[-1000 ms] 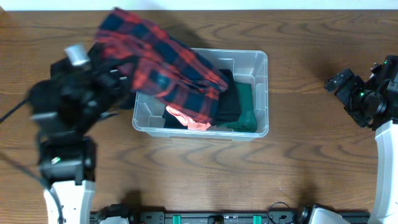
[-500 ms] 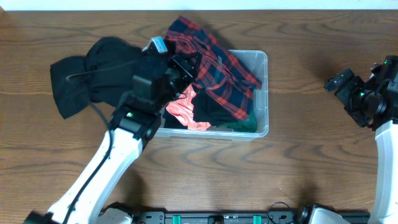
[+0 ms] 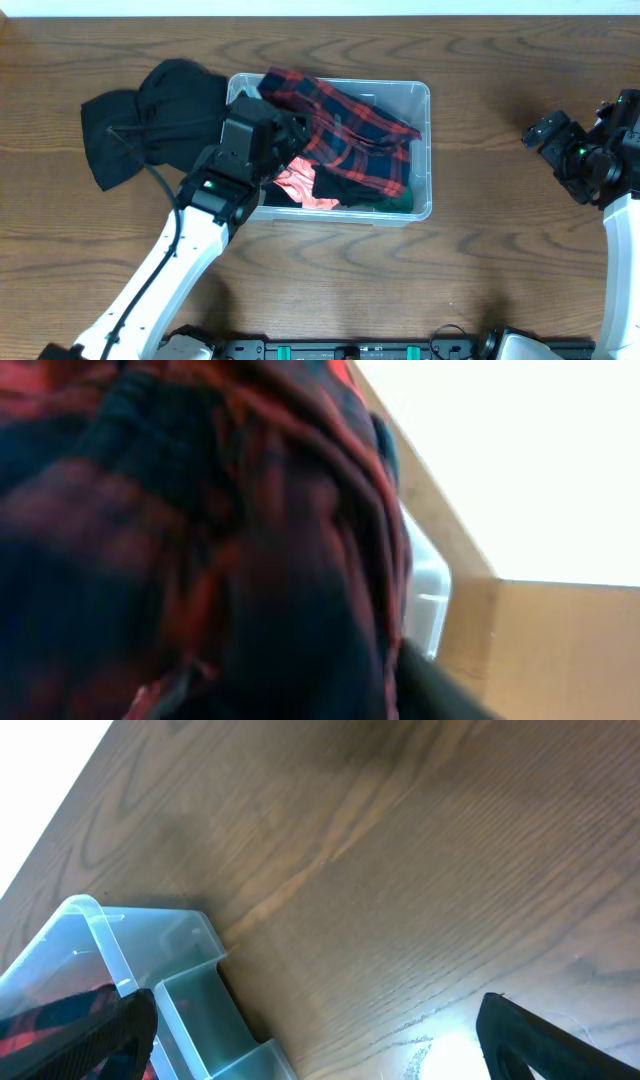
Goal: Pack container
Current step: 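Lift the plaid shirt and lay it into the bin, then grasp the black garment on the left with the left gripper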
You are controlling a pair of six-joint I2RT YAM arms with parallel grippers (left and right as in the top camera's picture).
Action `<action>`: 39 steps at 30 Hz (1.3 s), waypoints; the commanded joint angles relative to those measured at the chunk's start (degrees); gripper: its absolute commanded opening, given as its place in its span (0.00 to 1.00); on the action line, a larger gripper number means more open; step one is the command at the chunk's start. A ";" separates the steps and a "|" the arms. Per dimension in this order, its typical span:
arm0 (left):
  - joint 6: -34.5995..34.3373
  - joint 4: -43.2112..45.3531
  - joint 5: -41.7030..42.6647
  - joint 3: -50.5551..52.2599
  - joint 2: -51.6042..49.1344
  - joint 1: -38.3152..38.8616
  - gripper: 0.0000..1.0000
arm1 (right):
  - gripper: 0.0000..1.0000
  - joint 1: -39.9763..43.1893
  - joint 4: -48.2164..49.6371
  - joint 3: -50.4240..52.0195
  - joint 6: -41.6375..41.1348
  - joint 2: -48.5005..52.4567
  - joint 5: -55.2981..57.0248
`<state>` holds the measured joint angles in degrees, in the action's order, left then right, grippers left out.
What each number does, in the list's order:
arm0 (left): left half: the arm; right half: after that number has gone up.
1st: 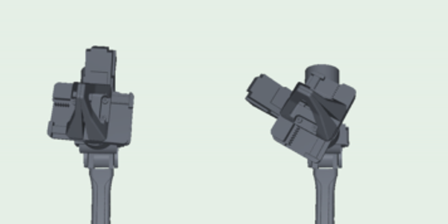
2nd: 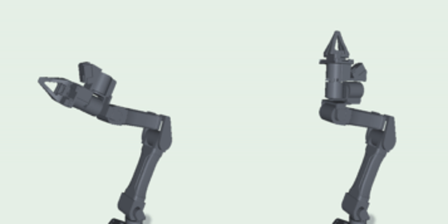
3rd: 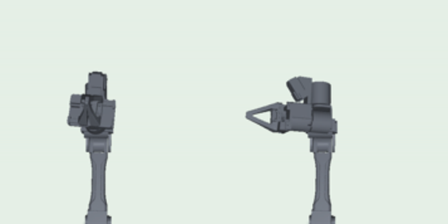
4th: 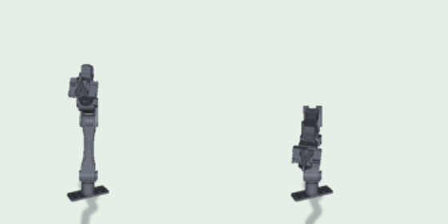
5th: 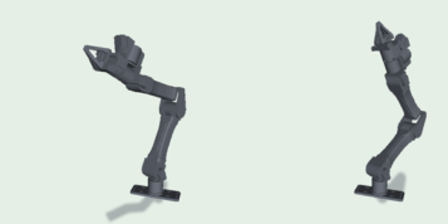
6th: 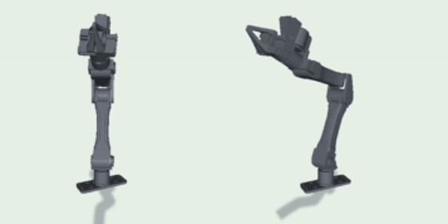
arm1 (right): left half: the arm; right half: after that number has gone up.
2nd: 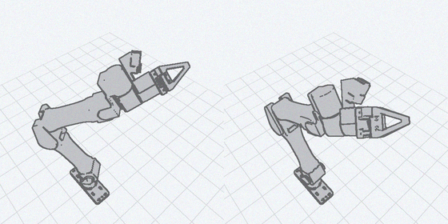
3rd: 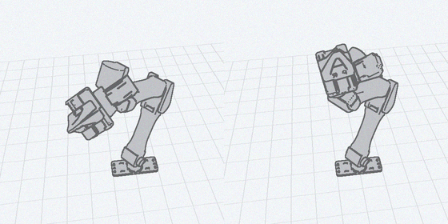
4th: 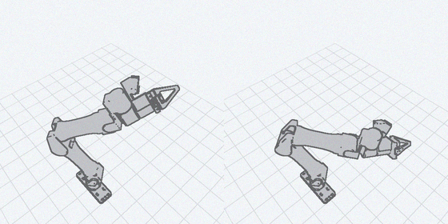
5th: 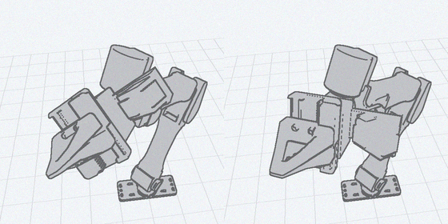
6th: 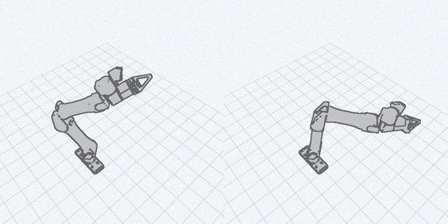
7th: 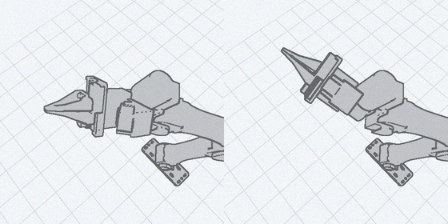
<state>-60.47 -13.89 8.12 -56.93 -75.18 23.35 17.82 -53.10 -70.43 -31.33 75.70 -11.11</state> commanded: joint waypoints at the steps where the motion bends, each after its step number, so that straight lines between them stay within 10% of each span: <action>1: 5.27 -4.11 -4.07 -0.94 2.71 -0.04 0.49 | 0.99 0.48 -0.09 -0.11 0.55 0.07 -0.26; 5: 10.51 -8.37 -7.21 -0.94 6.64 -2.10 0.79 | 0.99 0.48 -0.09 -0.11 0.55 0.07 -0.26; 16: 21.75 -18.08 -3.41 -0.94 15.04 -25.07 0.99 | 0.99 0.48 -0.09 -0.11 0.55 0.07 -0.26; 28: 31.06 -9.88 21.05 -0.96 -6.38 -61.11 0.98 | 0.99 0.48 -0.09 -0.11 0.55 0.07 -0.26; 39: 35.19 4.81 31.08 -0.98 -26.14 -72.15 0.98 | 0.99 0.48 -0.07 -0.11 0.55 0.07 -0.26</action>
<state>-26.98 -10.85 32.93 -57.01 -97.47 -47.42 17.82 -53.10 -70.43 -31.33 75.70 -11.09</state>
